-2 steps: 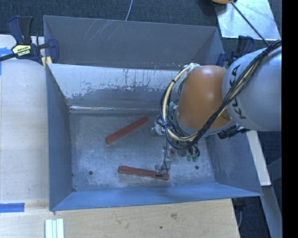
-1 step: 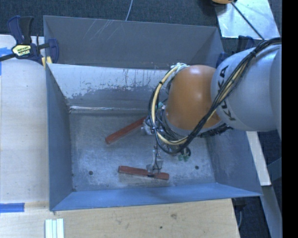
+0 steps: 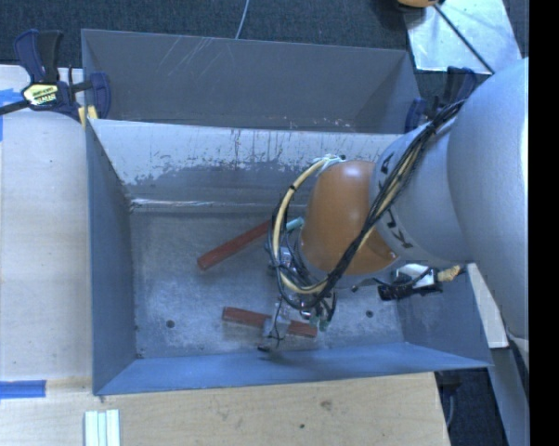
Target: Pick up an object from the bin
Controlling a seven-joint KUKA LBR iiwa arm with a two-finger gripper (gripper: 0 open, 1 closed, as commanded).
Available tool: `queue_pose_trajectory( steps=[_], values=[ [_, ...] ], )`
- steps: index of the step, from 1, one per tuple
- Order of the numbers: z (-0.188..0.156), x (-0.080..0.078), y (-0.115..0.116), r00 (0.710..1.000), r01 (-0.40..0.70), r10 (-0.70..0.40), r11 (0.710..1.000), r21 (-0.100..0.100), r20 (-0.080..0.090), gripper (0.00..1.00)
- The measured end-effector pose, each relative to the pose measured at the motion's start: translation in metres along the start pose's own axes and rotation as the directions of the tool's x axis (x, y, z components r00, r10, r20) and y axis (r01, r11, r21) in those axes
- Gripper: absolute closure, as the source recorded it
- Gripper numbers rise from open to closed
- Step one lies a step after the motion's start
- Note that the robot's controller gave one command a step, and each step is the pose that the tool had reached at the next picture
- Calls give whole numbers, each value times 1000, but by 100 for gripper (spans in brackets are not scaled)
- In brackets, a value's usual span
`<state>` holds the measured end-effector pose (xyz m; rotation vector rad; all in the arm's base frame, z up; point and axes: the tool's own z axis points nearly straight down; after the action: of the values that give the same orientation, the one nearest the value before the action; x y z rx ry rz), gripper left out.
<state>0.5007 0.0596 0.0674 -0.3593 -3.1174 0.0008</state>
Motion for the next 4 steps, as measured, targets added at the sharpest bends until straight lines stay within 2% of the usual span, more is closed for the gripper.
queue_pose_trajectory(
  steps=[1, 4],
  values=[
    [-5, -7, -6, 990, 139, -139, 990, -2, 5, 100],
    [-10, -7, -6, 990, 140, -140, 990, -2, 6, 100]
  ],
)
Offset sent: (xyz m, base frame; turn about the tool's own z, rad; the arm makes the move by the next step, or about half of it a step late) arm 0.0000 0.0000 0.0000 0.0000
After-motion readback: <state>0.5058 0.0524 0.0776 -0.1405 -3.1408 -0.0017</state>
